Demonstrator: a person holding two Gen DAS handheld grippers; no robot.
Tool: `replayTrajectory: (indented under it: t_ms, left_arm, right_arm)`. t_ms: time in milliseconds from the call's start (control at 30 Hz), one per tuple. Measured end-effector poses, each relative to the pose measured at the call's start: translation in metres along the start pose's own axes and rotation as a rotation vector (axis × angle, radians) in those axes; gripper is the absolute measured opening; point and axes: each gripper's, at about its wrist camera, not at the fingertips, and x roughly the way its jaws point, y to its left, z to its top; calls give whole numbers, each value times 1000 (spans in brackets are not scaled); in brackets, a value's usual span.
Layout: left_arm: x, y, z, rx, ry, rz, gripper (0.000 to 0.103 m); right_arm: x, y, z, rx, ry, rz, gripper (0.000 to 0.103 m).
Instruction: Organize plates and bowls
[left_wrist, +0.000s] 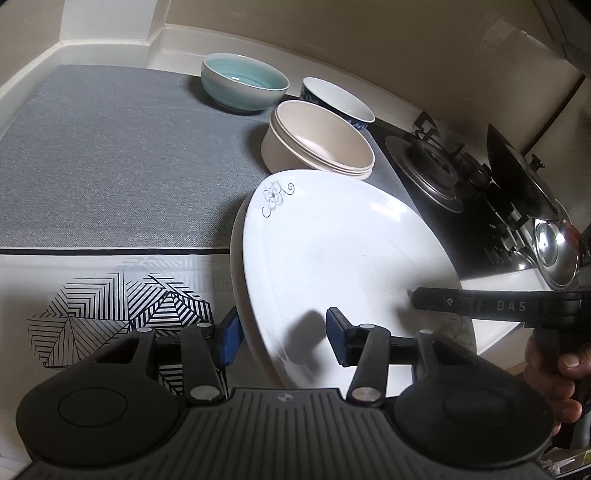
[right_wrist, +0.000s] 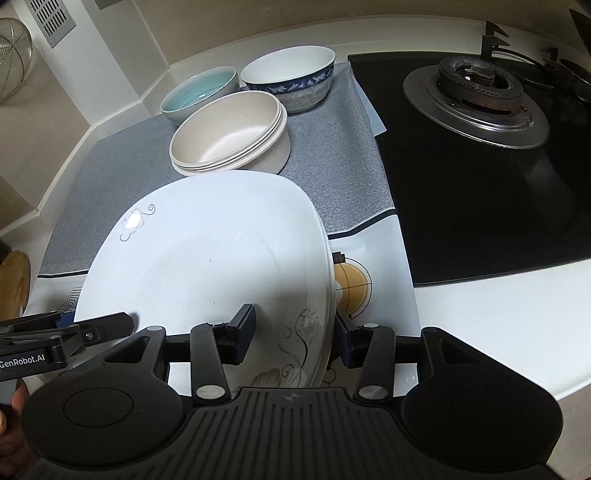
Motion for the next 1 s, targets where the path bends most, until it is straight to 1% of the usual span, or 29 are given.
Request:
replayTrajectory:
  t_ms: [67,133,200,400,567,1000]
  left_arm:
    - [0,1,0,-2,-1,-5,51]
    - [0,4,-1,-6,-3,-7,47]
    - [-1,6,-1,-11,-4,-13,46]
    - [-1,8,-2,-17,-7,-22,46]
    - [-4,15,-1,-50,-18,-22,42]
    - [-19,38,-3,-120,-51,17,41]
  right_arm:
    - [0,0,0,3,0,-1,49]
    - [0,1,0,3,1,-6,49]
    - [0,1,1,8,1,-9,49]
    - [1,2,1,1,0,-20,48]
    - [1,4,0,-18,8,-15,48]
    - [6,28,-2,-51,29,24,44]
